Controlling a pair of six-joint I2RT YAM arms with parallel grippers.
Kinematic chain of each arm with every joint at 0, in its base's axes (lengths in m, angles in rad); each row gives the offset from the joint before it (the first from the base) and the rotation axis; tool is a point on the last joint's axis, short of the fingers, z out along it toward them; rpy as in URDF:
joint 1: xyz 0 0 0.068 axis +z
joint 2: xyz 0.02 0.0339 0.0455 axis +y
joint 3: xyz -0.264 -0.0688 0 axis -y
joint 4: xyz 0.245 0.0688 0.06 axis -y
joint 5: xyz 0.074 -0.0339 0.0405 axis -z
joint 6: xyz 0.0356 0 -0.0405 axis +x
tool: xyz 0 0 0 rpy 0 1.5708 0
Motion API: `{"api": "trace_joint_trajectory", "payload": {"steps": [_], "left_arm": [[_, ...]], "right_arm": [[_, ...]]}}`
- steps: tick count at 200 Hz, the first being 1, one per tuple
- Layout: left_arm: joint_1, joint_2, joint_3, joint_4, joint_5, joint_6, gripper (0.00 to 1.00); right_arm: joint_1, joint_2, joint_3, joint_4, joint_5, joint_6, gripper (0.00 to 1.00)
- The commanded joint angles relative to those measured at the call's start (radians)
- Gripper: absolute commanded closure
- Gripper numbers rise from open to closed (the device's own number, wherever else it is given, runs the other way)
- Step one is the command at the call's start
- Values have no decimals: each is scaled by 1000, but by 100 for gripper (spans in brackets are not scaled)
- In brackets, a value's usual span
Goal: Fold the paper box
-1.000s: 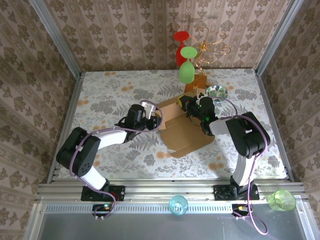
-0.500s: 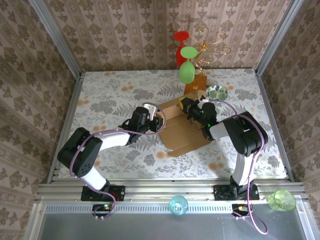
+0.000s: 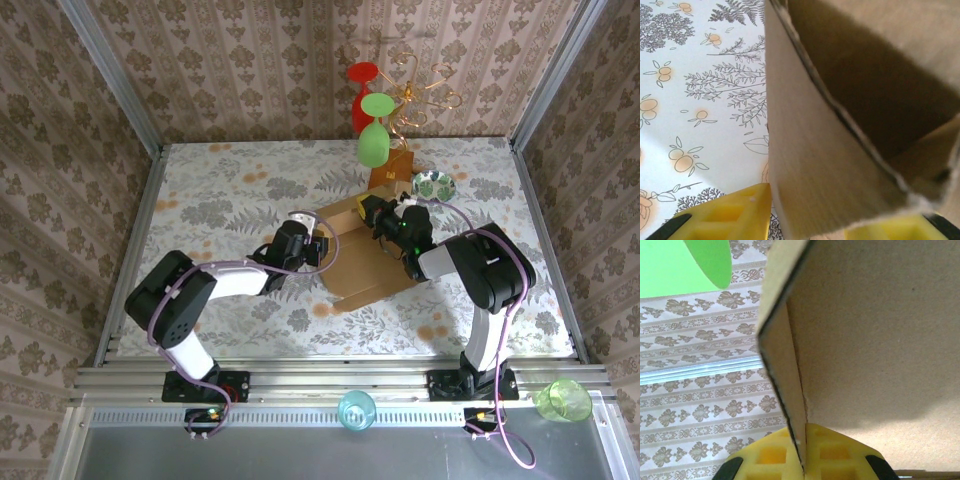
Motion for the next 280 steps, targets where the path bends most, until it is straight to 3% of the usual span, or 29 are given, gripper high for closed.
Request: {"api": "trace_joint_trajectory", "payload": {"steps": [1, 123, 156, 175, 280], "left_arm": [[-6, 24, 34, 9, -84, -38, 60], [8, 70, 69, 77, -116, -134, 71], [9, 79, 84, 75, -113, -146, 61], [11, 82, 84, 78, -113, -156, 60], [20, 103, 116, 32, -148, -189, 79]], "right_arm": [[15, 14, -12, -11, 17, 15, 100], [45, 19, -24, -34, 78, 48, 100], [63, 18, -18, -56, 103, 55, 100], [69, 22, -18, -55, 116, 58, 100], [105, 32, -29, -38, 188, 82, 100]]}}
